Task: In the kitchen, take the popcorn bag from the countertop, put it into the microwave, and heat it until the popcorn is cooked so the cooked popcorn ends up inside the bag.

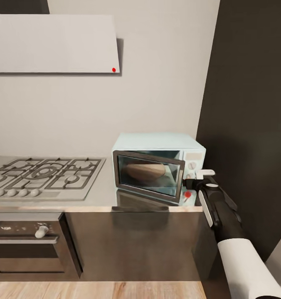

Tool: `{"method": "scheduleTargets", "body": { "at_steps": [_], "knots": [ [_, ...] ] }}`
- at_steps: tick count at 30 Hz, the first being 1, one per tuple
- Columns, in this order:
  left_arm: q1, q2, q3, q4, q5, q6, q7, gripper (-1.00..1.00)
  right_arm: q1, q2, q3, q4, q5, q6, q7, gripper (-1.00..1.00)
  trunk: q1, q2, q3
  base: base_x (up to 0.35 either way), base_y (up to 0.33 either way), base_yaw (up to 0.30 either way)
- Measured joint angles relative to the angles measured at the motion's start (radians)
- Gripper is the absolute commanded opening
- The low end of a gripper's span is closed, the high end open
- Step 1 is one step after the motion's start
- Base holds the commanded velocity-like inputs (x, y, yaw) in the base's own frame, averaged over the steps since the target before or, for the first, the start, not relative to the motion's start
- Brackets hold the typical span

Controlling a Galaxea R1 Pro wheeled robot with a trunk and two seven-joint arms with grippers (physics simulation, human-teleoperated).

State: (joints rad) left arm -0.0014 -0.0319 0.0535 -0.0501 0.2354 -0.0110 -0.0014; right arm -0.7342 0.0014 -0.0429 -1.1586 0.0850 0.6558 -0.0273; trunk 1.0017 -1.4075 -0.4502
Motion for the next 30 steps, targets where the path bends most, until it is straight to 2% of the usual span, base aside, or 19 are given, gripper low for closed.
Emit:
{"method": "scheduleTargets", "body": {
  "at_steps": [4,7,11,16,17,18,30],
  "knots": [
    [0.000,0.000,0.000,0.000,0.000,0.000,0.000,1.00,0.000,-0.001,0.001,0.000,-0.001,0.003,0.060,1.00,0.000,0.000,0.000,0.029,0.000,0.000],
    [0.000,0.000,0.001,0.000,0.000,0.000,0.000,1.00,0.000,-0.006,0.003,0.000,0.002,0.014,0.144,1.00,0.000,0.000,0.000,0.004,0.000,0.000],
    [0.000,0.000,0.001,0.000,0.000,0.000,0.000,1.00,0.000,-0.011,0.001,0.000,0.017,0.017,0.188,1.00,0.000,0.000,0.000,0.000,0.000,0.000],
    [0.000,0.001,0.000,-0.001,0.000,0.000,0.000,1.00,0.000,-0.014,-0.022,0.000,0.028,0.017,0.297,1.00,0.000,0.000,0.000,0.000,0.000,0.000],
    [0.000,0.001,0.000,-0.001,0.000,0.000,0.000,1.00,0.000,-0.015,-0.011,-0.001,0.029,0.023,0.323,1.00,0.000,0.000,0.000,0.000,0.000,0.000],
    [0.000,0.001,0.000,0.000,0.000,-0.001,0.000,1.00,0.000,-0.014,0.003,-0.001,0.009,0.031,0.335,1.00,0.000,0.000,0.000,0.000,0.000,0.000],
    [0.000,0.000,0.004,0.000,0.008,0.000,0.000,1.00,0.000,-0.014,0.004,-0.001,0.010,0.044,0.356,1.00,0.001,0.000,0.000,-0.188,0.181,0.000]
  ]
}}
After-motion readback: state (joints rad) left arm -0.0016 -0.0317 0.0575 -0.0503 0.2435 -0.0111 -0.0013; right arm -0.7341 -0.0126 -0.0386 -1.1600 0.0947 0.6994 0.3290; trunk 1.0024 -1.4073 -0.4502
